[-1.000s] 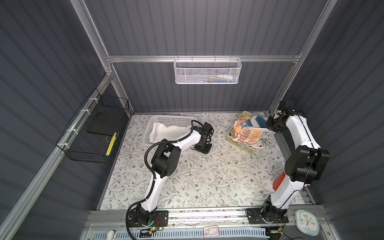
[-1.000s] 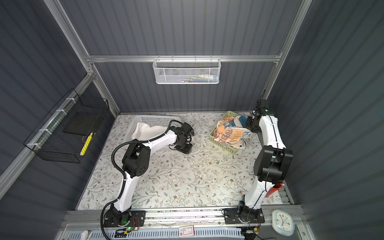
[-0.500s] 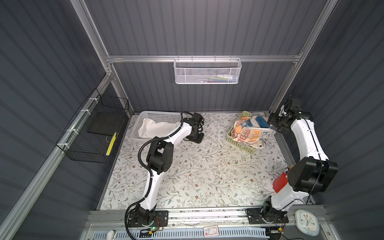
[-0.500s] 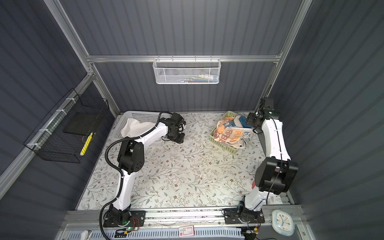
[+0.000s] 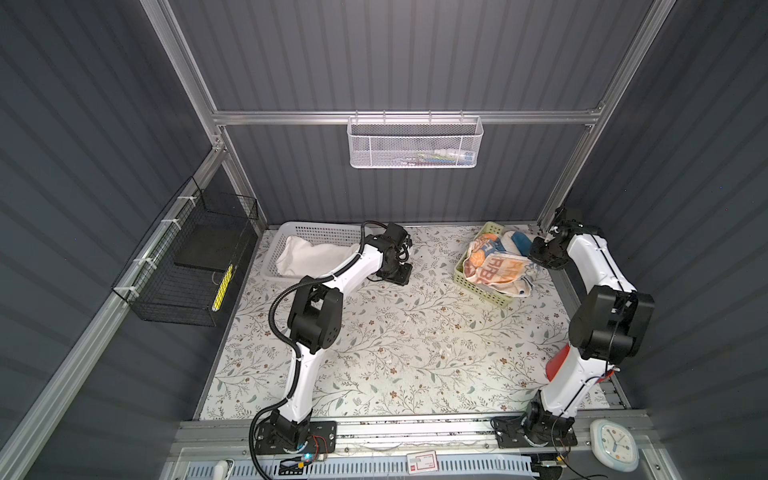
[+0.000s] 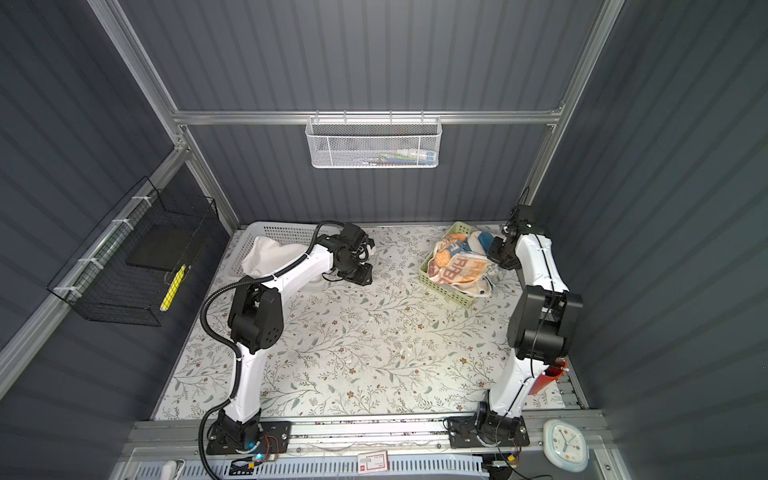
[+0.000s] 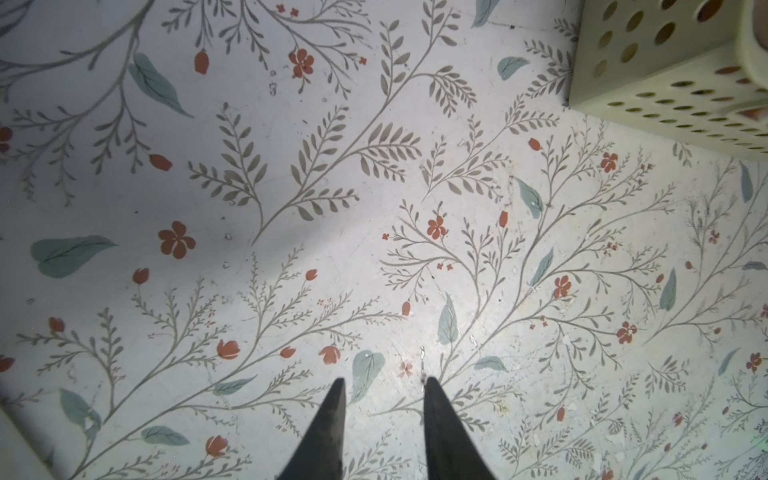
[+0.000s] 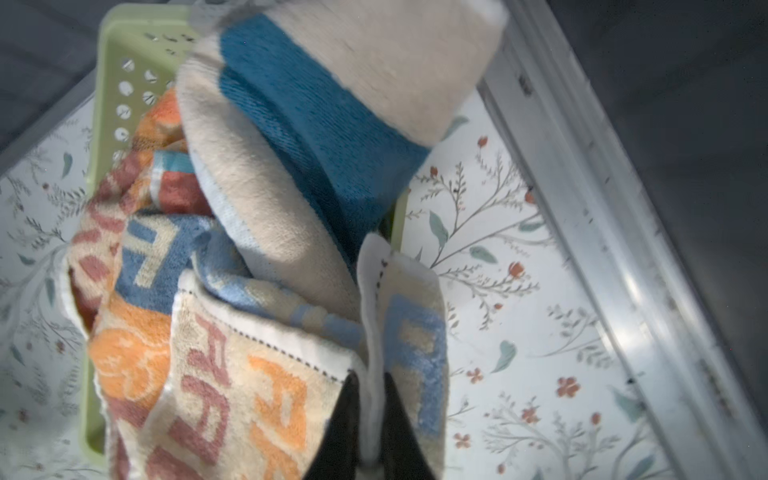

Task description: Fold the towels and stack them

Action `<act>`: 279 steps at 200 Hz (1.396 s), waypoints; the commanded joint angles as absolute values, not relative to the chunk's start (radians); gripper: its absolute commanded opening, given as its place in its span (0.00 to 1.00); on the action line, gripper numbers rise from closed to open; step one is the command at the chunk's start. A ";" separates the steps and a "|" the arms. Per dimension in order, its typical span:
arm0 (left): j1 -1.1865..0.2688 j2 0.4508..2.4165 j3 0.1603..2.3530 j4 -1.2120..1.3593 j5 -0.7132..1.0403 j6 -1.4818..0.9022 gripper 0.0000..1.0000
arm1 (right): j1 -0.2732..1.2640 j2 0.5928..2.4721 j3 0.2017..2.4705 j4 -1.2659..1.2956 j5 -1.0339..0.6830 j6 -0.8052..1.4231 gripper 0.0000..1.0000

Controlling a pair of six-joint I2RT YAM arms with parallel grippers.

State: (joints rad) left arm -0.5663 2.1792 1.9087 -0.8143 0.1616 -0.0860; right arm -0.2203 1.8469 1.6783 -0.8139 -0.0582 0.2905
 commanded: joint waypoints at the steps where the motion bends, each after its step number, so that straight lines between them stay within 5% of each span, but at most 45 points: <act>1: -0.565 2.125 1.926 -0.830 0.172 -0.083 0.32 | -0.201 1.739 1.728 -0.799 -0.039 0.265 0.00; 61: -0.565 2.023 1.935 -0.823 0.170 -0.099 0.32 | -0.046 1.494 1.896 -0.856 -0.033 0.182 0.00; 160: -0.565 1.667 1.741 -0.689 0.170 -0.196 0.33 | 0.535 1.404 2.296 -0.957 0.051 0.193 0.00; 212: -0.561 1.591 1.627 -0.688 0.123 -0.195 0.38 | 0.581 1.426 2.071 -0.862 0.000 0.272 0.00; 222: -0.560 1.592 1.619 -0.694 0.125 -0.198 0.40 | 0.581 1.418 1.955 -0.810 -0.010 0.285 0.06; 251: -0.560 1.585 1.566 -0.704 0.122 -0.216 0.47 | 0.555 1.435 1.687 -0.716 -0.103 0.365 0.46; 279: -0.560 1.558 1.477 -0.716 0.139 -0.248 0.49 | 0.530 1.437 1.563 -0.762 -0.120 0.392 0.61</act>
State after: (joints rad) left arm -0.5659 1.5990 1.5467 -0.6865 0.1307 -0.2100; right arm 0.5522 1.4712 1.6329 -0.7704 -0.0772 0.3412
